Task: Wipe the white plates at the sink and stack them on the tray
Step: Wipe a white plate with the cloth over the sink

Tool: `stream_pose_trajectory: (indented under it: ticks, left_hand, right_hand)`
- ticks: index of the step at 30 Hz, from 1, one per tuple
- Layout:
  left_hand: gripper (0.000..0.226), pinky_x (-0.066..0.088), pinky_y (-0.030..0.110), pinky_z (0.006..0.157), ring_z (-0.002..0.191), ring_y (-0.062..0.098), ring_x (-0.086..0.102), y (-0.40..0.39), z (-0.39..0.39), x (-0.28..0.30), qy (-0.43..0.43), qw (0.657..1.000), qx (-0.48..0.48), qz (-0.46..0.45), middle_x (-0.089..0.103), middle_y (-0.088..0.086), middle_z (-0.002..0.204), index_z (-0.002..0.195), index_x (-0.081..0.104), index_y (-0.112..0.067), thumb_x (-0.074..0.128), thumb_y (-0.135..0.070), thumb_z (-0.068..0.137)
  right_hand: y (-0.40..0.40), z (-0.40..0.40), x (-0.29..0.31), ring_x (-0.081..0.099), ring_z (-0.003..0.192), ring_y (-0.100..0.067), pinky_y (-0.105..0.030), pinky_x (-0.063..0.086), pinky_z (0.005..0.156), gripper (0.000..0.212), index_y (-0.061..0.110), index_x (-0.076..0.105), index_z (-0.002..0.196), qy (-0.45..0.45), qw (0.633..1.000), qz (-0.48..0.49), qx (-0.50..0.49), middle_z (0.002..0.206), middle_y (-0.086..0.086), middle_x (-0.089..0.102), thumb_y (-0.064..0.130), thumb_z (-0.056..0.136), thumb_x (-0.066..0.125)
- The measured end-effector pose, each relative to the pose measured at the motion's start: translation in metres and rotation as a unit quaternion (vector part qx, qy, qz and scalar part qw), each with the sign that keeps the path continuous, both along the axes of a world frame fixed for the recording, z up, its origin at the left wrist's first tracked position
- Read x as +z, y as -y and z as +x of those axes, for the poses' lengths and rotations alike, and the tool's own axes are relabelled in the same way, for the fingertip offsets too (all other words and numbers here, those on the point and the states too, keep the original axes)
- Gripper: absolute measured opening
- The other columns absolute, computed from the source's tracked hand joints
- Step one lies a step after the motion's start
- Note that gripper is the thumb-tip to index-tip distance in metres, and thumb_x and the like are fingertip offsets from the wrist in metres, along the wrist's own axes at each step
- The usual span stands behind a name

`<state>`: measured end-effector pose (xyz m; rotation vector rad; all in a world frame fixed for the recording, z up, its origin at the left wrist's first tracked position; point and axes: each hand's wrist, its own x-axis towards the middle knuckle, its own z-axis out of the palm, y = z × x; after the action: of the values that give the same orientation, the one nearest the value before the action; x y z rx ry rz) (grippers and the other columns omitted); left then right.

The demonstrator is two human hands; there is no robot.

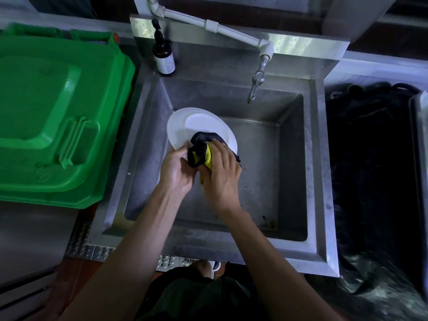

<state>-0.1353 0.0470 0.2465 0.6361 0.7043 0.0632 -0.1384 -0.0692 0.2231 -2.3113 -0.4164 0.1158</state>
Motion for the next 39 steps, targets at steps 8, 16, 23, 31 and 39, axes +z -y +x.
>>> stream_pose_trajectory:
  ticks: [8, 16, 23, 31, 39]
  left_hand:
    - [0.034, 0.061, 0.041, 0.086, 0.112, 0.032, 0.068, -0.003, -0.006, -0.004, -0.011, 1.000, -0.016, 0.008, 0.068, 0.020, 0.127, 0.134, 0.058, -0.001, 0.050, -0.009, 0.102]
    - [0.033, 0.062, 0.036, 0.075, 0.101, 0.023, 0.074, -0.010, -0.006, -0.012, -0.002, 0.998, -0.065, 0.023, 0.075, 0.009, 0.114, 0.121, 0.066, -0.005, 0.064, -0.009, 0.088]
    - [0.032, 0.063, 0.042, 0.079, 0.102, 0.025, 0.073, -0.015, -0.004, -0.013, 0.025, 0.980, -0.178, 0.085, 0.075, 0.007, 0.113, 0.120, 0.067, -0.009, 0.063, -0.005, 0.088]
    - [0.029, 0.061, 0.037, 0.064, 0.088, 0.026, 0.075, -0.002, 0.002, -0.006, 0.006, 0.934, -0.308, 0.180, 0.077, 0.010, 0.102, 0.111, 0.069, -0.008, 0.068, -0.004, 0.082]
    - [0.024, 0.056, 0.027, 0.056, 0.077, 0.016, 0.075, 0.021, 0.016, -0.005, 0.020, 0.890, -0.351, 0.290, 0.079, 0.001, 0.089, 0.097, 0.074, -0.017, 0.064, 0.005, 0.092]
  right_hand:
    - [0.027, 0.004, -0.009, 0.036, 0.141, -0.028, -0.049, 0.035, 0.107, 0.052, 0.012, 0.045, 0.146, -0.027, 0.996, 0.047, -0.065, 0.155, -0.003, 0.040, 0.013, 0.095, 0.056]
    - [0.060, 0.030, -0.005, 0.050, 0.115, -0.024, -0.050, 0.044, 0.101, 0.034, 0.022, 0.055, 0.120, -0.115, 0.969, 0.156, -0.152, 0.118, 0.006, 0.057, 0.014, 0.090, 0.044]
    - [0.084, 0.060, 0.002, 0.058, 0.103, -0.020, -0.043, 0.050, 0.091, 0.026, 0.021, 0.059, 0.113, -0.129, 0.962, 0.160, -0.179, 0.109, 0.001, 0.064, 0.008, 0.091, 0.052]
    - [0.092, 0.078, 0.012, 0.056, 0.111, -0.025, -0.047, 0.046, 0.098, 0.043, 0.017, 0.059, 0.126, -0.089, 0.980, 0.099, -0.148, 0.118, -0.002, 0.062, 0.000, 0.088, 0.049]
    - [0.088, 0.069, 0.028, 0.051, 0.116, -0.029, -0.043, 0.043, 0.101, 0.056, 0.013, 0.056, 0.133, -0.018, 0.989, 0.066, -0.127, 0.130, -0.006, 0.059, -0.007, 0.082, 0.047]
